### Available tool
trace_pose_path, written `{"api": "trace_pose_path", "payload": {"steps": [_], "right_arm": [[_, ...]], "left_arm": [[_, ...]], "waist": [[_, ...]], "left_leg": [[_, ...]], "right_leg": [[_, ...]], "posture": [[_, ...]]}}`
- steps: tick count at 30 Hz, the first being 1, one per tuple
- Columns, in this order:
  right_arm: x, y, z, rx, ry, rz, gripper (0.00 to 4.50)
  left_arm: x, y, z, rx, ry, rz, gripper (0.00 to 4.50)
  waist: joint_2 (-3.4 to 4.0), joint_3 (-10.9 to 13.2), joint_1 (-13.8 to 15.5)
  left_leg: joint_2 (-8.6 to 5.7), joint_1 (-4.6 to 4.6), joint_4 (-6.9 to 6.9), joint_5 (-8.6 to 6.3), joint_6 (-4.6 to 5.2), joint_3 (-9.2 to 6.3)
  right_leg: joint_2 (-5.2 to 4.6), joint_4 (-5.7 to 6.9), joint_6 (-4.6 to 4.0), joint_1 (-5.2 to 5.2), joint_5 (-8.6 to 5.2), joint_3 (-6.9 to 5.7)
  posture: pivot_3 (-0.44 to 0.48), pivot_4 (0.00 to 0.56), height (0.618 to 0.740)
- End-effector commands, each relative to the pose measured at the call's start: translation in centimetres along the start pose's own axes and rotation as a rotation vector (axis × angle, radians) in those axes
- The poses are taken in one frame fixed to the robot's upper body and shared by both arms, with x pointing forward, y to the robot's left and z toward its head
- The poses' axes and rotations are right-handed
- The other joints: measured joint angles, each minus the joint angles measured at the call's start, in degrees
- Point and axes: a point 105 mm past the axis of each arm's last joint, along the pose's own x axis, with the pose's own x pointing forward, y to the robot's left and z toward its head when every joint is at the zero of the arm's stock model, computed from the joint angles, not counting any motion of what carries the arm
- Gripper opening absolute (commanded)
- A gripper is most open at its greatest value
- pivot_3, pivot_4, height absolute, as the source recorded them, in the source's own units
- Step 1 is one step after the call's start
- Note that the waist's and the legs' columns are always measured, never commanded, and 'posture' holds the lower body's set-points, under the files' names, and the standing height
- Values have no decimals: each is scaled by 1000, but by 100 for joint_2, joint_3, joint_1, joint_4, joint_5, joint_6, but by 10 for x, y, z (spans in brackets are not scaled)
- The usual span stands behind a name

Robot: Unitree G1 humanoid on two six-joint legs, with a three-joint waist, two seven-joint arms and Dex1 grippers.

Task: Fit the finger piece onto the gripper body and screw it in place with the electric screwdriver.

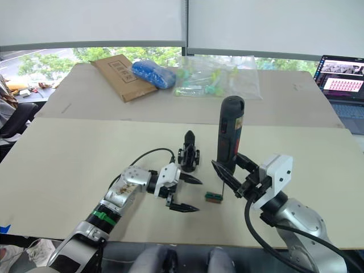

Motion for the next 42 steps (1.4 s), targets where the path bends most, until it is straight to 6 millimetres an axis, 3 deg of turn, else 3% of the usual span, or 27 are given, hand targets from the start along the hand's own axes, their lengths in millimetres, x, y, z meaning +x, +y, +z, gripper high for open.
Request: {"api": "trace_pose_path", "payload": {"steps": [1, 42], "right_arm": [[3, 11, 26, -68, -91, 44, 1953], [-2, 10, 24, -99, -62, 56, 1953]], "left_arm": [[2, 2, 10, 46, -18, -8, 4500], [4, 2, 7, 39, -30, 2, 4500]], "waist": [[0, 0, 0], [0, 0, 1]], "left_leg": [[0, 0, 0, 0, 0, -1], [0, 0, 0, 0, 0, 0]], "right_leg": [[0, 0, 0, 0, 0, 0], [0, 0, 0, 0, 0, 0]], "posture": [[0, 150, 740], [0, 150, 740]]}}
